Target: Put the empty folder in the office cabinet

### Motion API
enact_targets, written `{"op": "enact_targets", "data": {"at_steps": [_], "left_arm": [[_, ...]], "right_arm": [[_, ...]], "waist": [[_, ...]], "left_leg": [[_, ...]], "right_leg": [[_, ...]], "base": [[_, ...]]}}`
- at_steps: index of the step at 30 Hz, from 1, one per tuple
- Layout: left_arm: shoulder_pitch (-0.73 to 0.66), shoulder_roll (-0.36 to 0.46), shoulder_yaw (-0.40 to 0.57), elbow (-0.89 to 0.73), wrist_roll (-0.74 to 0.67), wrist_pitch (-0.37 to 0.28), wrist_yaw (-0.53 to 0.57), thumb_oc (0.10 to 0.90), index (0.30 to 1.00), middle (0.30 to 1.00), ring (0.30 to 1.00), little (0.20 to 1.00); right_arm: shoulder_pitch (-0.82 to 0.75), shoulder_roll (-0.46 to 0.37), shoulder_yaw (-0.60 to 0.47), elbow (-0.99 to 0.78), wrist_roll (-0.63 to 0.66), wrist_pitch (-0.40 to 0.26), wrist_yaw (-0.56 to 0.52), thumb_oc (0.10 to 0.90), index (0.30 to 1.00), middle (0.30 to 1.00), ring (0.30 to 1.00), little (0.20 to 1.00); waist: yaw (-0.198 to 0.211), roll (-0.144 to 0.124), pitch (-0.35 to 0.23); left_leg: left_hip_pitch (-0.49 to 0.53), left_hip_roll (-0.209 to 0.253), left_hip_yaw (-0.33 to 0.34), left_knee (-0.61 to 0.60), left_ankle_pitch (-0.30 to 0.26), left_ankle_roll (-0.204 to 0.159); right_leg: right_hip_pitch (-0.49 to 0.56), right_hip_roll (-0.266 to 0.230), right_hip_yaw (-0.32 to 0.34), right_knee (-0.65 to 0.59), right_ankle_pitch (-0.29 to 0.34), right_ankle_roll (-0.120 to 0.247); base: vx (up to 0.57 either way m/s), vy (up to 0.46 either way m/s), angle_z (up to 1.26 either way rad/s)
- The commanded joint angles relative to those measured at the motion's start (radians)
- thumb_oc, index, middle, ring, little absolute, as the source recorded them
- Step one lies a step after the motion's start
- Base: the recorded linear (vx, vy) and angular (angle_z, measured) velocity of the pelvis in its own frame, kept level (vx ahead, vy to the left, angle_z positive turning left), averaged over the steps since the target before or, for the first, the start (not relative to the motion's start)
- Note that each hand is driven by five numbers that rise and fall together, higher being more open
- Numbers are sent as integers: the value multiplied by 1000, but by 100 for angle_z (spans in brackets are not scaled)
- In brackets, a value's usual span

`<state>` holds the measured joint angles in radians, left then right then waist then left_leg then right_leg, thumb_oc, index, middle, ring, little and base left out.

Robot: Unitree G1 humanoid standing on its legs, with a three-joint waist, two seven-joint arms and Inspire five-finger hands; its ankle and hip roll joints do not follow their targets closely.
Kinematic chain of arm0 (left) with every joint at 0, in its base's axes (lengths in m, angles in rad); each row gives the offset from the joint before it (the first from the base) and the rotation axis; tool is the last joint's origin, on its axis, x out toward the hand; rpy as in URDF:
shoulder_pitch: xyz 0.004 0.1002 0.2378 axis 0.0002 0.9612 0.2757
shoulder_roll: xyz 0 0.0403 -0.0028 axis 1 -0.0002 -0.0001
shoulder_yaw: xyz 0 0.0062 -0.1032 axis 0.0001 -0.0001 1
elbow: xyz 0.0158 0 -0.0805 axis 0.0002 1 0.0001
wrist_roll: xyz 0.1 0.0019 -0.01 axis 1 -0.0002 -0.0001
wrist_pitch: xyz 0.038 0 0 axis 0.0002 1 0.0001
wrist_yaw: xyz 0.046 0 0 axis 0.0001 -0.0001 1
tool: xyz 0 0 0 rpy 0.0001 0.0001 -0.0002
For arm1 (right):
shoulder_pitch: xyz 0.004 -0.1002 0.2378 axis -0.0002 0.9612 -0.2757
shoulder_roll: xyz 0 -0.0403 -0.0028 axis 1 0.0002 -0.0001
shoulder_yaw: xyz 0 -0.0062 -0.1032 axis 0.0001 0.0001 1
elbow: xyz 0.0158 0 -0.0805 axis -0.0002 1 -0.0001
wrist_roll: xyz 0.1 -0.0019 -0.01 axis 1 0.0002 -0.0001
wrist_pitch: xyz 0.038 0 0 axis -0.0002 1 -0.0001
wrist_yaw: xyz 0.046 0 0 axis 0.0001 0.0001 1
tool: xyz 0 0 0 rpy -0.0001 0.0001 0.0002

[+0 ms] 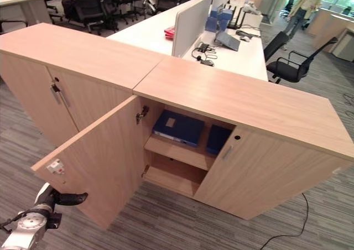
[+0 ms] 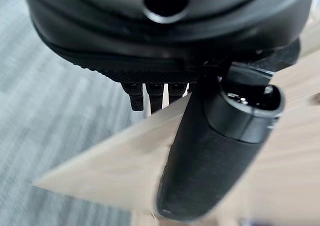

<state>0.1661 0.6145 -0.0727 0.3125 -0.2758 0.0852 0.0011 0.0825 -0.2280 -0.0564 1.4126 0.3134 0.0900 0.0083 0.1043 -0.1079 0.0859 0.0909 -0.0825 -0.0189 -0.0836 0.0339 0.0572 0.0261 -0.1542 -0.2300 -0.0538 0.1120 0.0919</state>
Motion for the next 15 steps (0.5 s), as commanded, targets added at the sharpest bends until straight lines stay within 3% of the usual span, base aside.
{"op": "enact_targets", "data": {"at_steps": [1, 8, 10, 15], "left_arm": [[-232, -103, -174, -253, -102, -162, -229, 800, 900, 900, 900, 900], [-211, -115, -435, -344, -328, -85, -368, 800, 900, 900, 900, 900], [-270, -43, -555, -396, -340, -63, -420, 800, 900, 900, 900, 900], [-332, -3, -638, -429, -363, -69, -443, 800, 900, 900, 900, 900]], "right_arm": [[-77, -30, 24, 58, -50, -9, 8, 800, 900, 900, 900, 900], [-116, -5, 103, 39, -105, -6, 20, 800, 900, 900, 900, 900], [-127, -6, 137, 39, -136, -5, 24, 800, 900, 900, 900, 900], [-140, -6, 173, 42, -167, -8, 21, 800, 900, 900, 900, 900]], "waist": [[-78, 53, -28], [-88, 68, -9], [-99, 78, -8], [-106, 79, -11]], "left_leg": [[-5, -10, 3, -4, -103, -13], [-7, -13, 2, -4, -104, -3], [-9, -15, 3, -4, -105, 0], [-5, -15, 2, -4, -106, -1]], "right_leg": [[35, -10, -7, 61, -82, 62], [9, -17, 3, 103, -90, 62], [-1, -18, 6, 121, -97, 62], [-2, -18, 5, 125, -101, 61]], "base": [[-7, 3, 7], [-32, -2, -4], [-35, -2, -12], [-7, -4, -8]]}}
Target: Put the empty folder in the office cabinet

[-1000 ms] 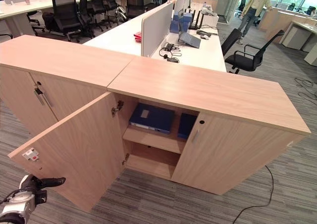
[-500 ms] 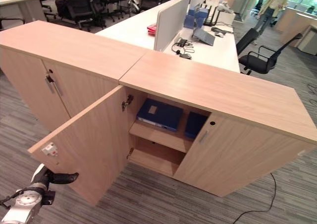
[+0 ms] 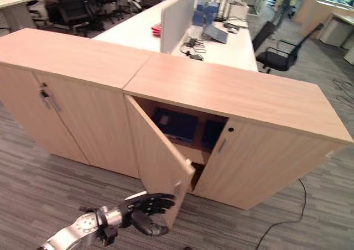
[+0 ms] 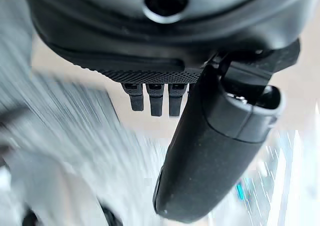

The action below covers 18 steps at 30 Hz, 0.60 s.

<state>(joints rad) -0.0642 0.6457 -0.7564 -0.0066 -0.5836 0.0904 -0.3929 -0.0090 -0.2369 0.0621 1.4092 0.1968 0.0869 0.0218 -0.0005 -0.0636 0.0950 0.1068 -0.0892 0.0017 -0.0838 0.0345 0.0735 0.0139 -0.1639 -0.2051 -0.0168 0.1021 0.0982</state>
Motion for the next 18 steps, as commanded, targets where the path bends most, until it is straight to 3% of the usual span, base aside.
{"op": "enact_targets", "data": {"at_steps": [1, 10, 18], "left_arm": [[-118, -34, 32, -110, -61, -84, -42, 800, 900, 900, 900, 900], [-152, -52, 45, -80, -49, -109, -13, 800, 900, 900, 900, 900], [-118, -88, 191, 61, 70, -131, 45, 800, 900, 900, 900, 900]], "right_arm": [[-51, 2, 61, 47, -52, -8, 2, 800, 900, 900, 900, 900], [-53, 1, 54, 55, -37, -11, -8, 800, 900, 900, 900, 900], [-35, -11, 7, 54, -11, -6, -4, 800, 900, 900, 900, 900]], "waist": [[-4, 34, -22], [-5, 29, -27], [-10, 34, -39]], "left_leg": [[-19, -8, -19, -3, -107, -18], [-13, -4, -20, -3, -109, -21], [-7, 3, -12, -3, -113, -26]], "right_leg": [[10, -9, -22, 91, -93, 54], [17, -9, -31, 94, -104, 50], [27, -4, -38, 80, -107, 45]], "base": [[-2, -4, -9], [-1, -4, 0], [3, -3, -1]]}}
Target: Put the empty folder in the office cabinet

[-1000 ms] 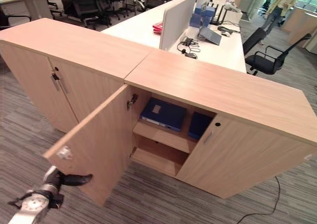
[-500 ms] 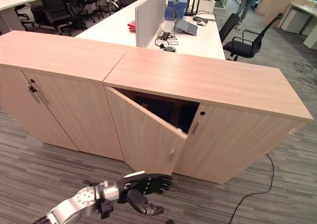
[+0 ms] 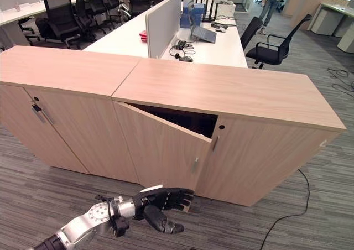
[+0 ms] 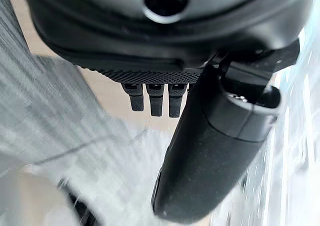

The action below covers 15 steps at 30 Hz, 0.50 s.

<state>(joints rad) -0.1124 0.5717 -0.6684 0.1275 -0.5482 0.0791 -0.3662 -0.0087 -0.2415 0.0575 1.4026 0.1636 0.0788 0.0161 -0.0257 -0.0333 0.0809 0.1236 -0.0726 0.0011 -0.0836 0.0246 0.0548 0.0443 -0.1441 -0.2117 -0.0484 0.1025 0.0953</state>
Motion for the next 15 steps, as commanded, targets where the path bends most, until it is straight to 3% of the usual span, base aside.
{"op": "enact_targets", "data": {"at_steps": [1, 7, 15], "left_arm": [[-58, -11, 127, -38, 64, -111, 12, 800, 900, 900, 900, 900], [-124, -7, 130, 115, 97, -90, -3, 800, 900, 900, 900, 900], [-334, -61, 156, 284, 237, -118, 115, 800, 900, 900, 900, 900]], "right_arm": [[-33, -5, 3, 58, 29, 2, 4, 800, 900, 900, 900, 900], [-28, -19, -2, 70, 30, 12, 16, 800, 900, 900, 900, 900], [-12, -33, -4, 80, 82, 1, 17, 800, 900, 900, 900, 900]], "waist": [[13, 6, -28], [-3, 13, -43], [-33, 10, -69]], "left_leg": [[-22, -11, -8, -4, -104, -9], [-17, -2, 8, -4, -105, -15], [-12, 2, 25, -4, -106, -23]], "right_leg": [[-2, -21, -26, 110, -110, 46], [8, -10, -18, 86, -108, 42], [23, -3, -6, 63, -103, 40]], "base": [[11, -10, -6], [10, -22, -7], [1, -4, -1]]}}
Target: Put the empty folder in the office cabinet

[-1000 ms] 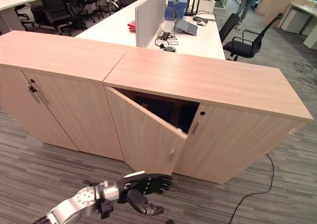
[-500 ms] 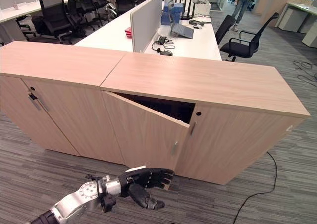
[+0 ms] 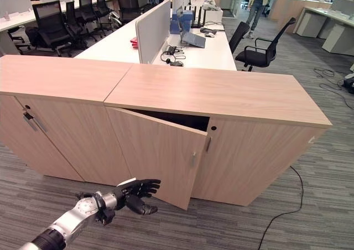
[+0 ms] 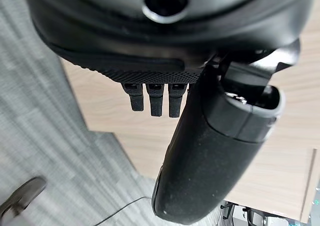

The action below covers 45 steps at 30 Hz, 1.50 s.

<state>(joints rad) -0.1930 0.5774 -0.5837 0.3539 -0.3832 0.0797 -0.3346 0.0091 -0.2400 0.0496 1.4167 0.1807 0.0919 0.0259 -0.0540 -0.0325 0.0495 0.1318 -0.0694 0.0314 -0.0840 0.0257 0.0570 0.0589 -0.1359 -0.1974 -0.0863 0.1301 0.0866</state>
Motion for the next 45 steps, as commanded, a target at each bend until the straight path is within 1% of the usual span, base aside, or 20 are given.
{"op": "enact_targets", "data": {"at_steps": [1, 2, 4, 7, 9, 10, 11, 13, 16, 18, 22, 25, 31, 33, 35, 36, 38, 41, 43, 45], "left_arm": [[-284, -86, 71, 100, 91, -122, 101, 800, 900, 900, 900, 900], [-372, -142, 71, 211, 122, -128, 153, 800, 900, 900, 900, 900], [-412, -166, 71, 265, 137, -130, 173, 800, 900, 900, 900, 900], [-559, -205, 41, 394, 234, -145, 228, 800, 900, 900, 900, 900], [-589, -215, 33, 421, 250, -147, 241, 800, 900, 900, 900, 900], [-688, -230, 4, 492, 337, -156, 297, 800, 900, 900, 900, 900], [-689, -231, 4, 494, 338, -156, 298, 800, 900, 900, 900, 900], [-738, -226, -13, 541, 426, -172, 368, 800, 900, 900, 900, 900], [-767, -219, -20, 613, 452, -165, 384, 800, 900, 900, 900, 900], [-796, -196, 5, 729, 467, -161, 438, 800, 900, 900, 900, 900], [-784, -173, 47, 821, 468, -155, 488, 800, 900, 900, 900, 900], [-749, -151, 89, 877, 472, -142, 539, 800, 900, 900, 900, 900], [-652, -132, 174, 909, 397, -141, 537, 800, 900, 900, 900, 900], [-556, -154, 242, 896, 316, -149, 529, 800, 900, 900, 900, 900], [-412, -173, 337, 878, 176, -162, 450, 800, 900, 900, 900, 900], [-411, -173, 338, 877, 176, -161, 449, 800, 900, 900, 900, 900], [-280, -199, 416, 908, 109, -154, 378, 800, 900, 900, 900, 900], [-113, -252, 496, 946, 104, -147, 339, 800, 900, 900, 900, 900], [-64, -266, 521, 955, 103, -145, 333, 800, 900, 900, 900, 900], [42, -293, 564, 977, 111, -141, 325, 800, 900, 900, 900, 900]], "right_arm": [[-30, -38, 5, 67, 71, -13, 7, 800, 900, 900, 900, 900], [-33, -43, 11, 65, 91, -16, 2, 800, 900, 900, 900, 900], [-31, -47, 12, 64, 98, -17, -1, 800, 900, 900, 900, 900], [-21, -53, 14, 57, 131, -26, -8, 800, 900, 900, 900, 900], [-20, -53, 18, 57, 137, -27, -9, 800, 900, 900, 900, 900], [-10, -52, 27, 57, 154, -35, -14, 800, 900, 900, 900, 900], [-10, -52, 27, 57, 154, -35, -14, 800, 900, 900, 900, 900], [9, -46, 39, 53, 158, -45, -24, 800, 900, 900, 900, 900], [14, -51, 39, 56, 152, -45, -28, 800, 900, 900, 900, 900], [17, -54, 38, 61, 149, -49, -39, 800, 900, 900, 900, 900], [20, -51, 41, 63, 148, -55, -55, 800, 900, 900, 900, 900], [18, -45, 43, 65, 145, -56, -72, 800, 900, 900, 900, 900], [18, -41, 46, 71, 130, -50, -79, 800, 900, 900, 900, 900], [12, -39, 51, 61, 122, -52, -80, 800, 900, 900, 900, 900], [5, -38, 48, 47, 120, -51, -71, 800, 900, 900, 900, 900], [5, -38, 49, 47, 120, -51, -71, 800, 900, 900, 900, 900], [-14, -40, 44, 40, 118, -47, -53, 800, 900, 900, 900, 900], [-15, -36, 38, 35, 103, -47, -45, 800, 900, 900, 900, 900], [-13, -36, 35, 37, 97, -46, -42, 800, 900, 900, 900, 900], [-19, -32, 30, 38, 91, -47, -40, 800, 900, 900, 900, 900]], "waist": [[-7, 8, -38], [-18, 5, -41], [-22, 5, -42], [-45, 6, -53], [-50, 6, -56], [-68, 9, -64], [-67, 9, -63], [-82, 7, -66], [-95, 8, -69], [-110, 11, -72], [-121, 12, -78], [-122, 11, -81], [-107, 5, -91], [-93, -4, -90], [-76, -11, -87], [-77, -10, -87], [-62, -16, -78], [-39, -26, -70], [-31, -30, -70], [-6, -44, -62]], "left_leg": [[-20, 0, -4, -3, -107, -26], [-20, 1, 0, -3, -105, -28], [-19, 2, 2, -3, -104, -30], [-16, 3, 14, -3, -105, -33], [-16, 2, 19, -3, -105, -33], [-15, 3, 34, -3, -107, -35], [-14, 3, 34, -3, -107, -35], [-11, 4, 49, -3, -110, -36], [-8, 5, 63, -3, -113, -37], [-8, 6, 80, -3, -116, -37], [-11, 8, 98, -3, -119, -37], [-14, 10, 109, -3, -119, -39], [-19, 14, 108, -3, -118, -41], [-23, 14, 97, -3, -115, -42], [-23, 15, 87, -3, -113, -42], [-23, 15, 86, -3, -113, -42], [-21, 15, 78, -3, -112, -39], [-21, 16, 66, -3, -110, -40], [-24, 18, 61, -3, -108, -43], [-47, 25, 43, -3, -96, -50]], "right_leg": [[9, -11, -20, 101, -131, 48], [12, -9, -16, 98, -131, 47], [13, -7, -14, 94, -128, 46], [17, -3, -7, 72, -114, 49], [18, -2, -3, 67, -110, 50], [19, 0, 9, 57, -103, 52], [19, 0, 9, 57, -103, 52], [18, 2, 23, 50, -98, 54], [17, 3, 36, 46, -95, 56], [12, 6, 52, 39, -89, 58], [6, 10, 71, 30, -84, 59], [2, 13, 81, 23, -80, 60], [6, 16, 82, 15, -81, 56], [8, 16, 75, 16, -84, 53], [9, 13, 64, 29, -90, 50], [9, 13, 64, 30, -90, 50], [2, 11, 60, 61, -95, 44], [3, 13, 53, 59, -96, 34], [8, 17, 47, 46, -94, 31], [11, 29, 33, 13, -85, 28]], "base": [[0, 0, 0], [1, -23, -5], [5, -17, -10], [20, -17, -17], [19, -6, -12], [21, -6, -21], [28, -9, -13], [18, -6, -15], [12, -3, -19], [6, 1, -13], [0, 5, -29], [-6, 6, -18], [1, 3, -4], [0, 0, 0], [0, 0, 0], [-3, 6, 7], [-4, 6, 9], [5, -12, 9], [15, -31, 16], [-5, -76, 22]]}}
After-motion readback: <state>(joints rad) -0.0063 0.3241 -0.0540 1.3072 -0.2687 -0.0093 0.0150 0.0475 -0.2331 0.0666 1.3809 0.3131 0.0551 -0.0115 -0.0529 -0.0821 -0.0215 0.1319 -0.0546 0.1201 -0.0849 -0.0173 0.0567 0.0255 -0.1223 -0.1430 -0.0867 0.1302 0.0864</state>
